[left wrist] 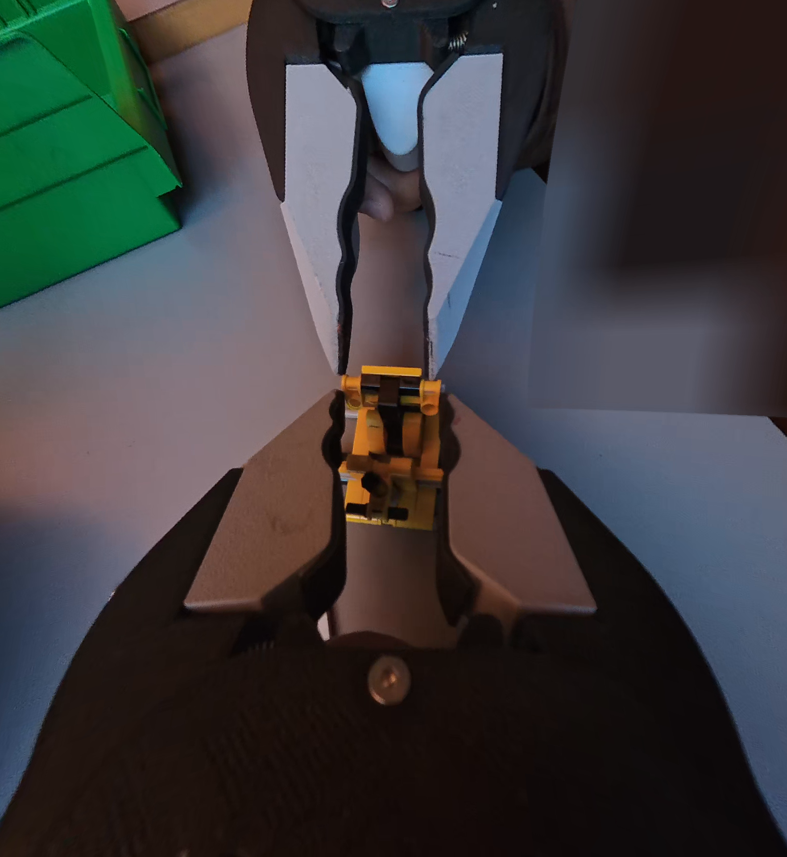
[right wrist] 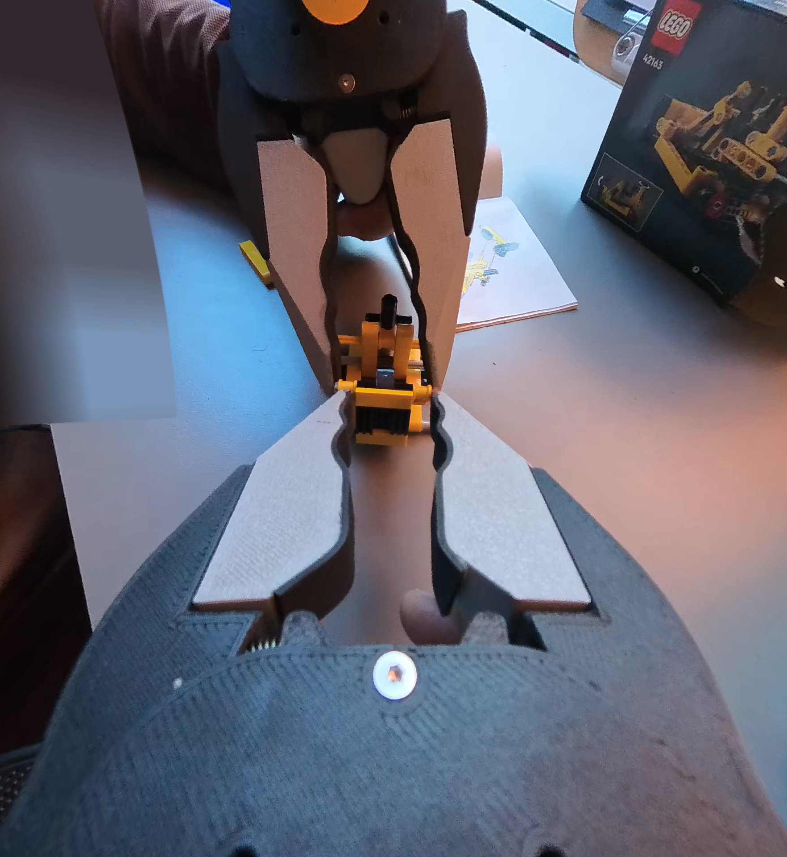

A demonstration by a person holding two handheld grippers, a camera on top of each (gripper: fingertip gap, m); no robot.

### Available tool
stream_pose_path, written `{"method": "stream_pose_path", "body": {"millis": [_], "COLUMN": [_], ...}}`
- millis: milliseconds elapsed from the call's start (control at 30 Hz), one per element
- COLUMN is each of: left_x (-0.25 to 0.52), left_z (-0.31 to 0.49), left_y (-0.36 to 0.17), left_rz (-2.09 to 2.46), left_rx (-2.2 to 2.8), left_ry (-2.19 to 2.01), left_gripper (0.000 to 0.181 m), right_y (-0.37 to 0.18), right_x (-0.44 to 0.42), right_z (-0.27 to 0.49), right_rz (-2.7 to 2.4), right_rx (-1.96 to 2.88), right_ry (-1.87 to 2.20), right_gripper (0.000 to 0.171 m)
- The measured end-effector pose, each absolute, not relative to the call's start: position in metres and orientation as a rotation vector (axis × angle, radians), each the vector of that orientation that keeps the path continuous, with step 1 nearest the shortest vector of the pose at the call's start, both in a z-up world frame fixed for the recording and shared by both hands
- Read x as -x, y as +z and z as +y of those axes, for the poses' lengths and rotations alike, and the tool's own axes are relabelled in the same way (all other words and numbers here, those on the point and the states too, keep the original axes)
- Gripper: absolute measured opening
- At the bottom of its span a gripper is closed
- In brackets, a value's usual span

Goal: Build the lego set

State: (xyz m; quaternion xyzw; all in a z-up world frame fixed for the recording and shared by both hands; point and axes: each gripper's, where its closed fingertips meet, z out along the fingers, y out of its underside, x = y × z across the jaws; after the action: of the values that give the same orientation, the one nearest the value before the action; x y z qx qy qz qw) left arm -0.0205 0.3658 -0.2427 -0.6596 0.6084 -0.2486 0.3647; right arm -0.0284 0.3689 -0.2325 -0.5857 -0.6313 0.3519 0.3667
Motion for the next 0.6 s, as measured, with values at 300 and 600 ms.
{"method": "stream_pose_path", "body": {"millis": [300, 600], "left_x": [0.02, 0.02], "left_z": [0.364, 0.364], "left_y": [-0.245, -0.253], "left_rz": [1.561, 1.594], "left_rx": [1.739, 1.751], "left_ry": [-0.7, -0.66], "left_gripper": [0.037, 0.034], "right_y": [-0.237, -0.229], "right_x": [0.029, 0.026], "right_z": [0.368, 0.367], "right_rz": [-1.659, -1.628], "right_rx": [1.509, 1.45], "right_ry": [0.88, 0.893], "right_gripper": [0.03, 0.03]}}
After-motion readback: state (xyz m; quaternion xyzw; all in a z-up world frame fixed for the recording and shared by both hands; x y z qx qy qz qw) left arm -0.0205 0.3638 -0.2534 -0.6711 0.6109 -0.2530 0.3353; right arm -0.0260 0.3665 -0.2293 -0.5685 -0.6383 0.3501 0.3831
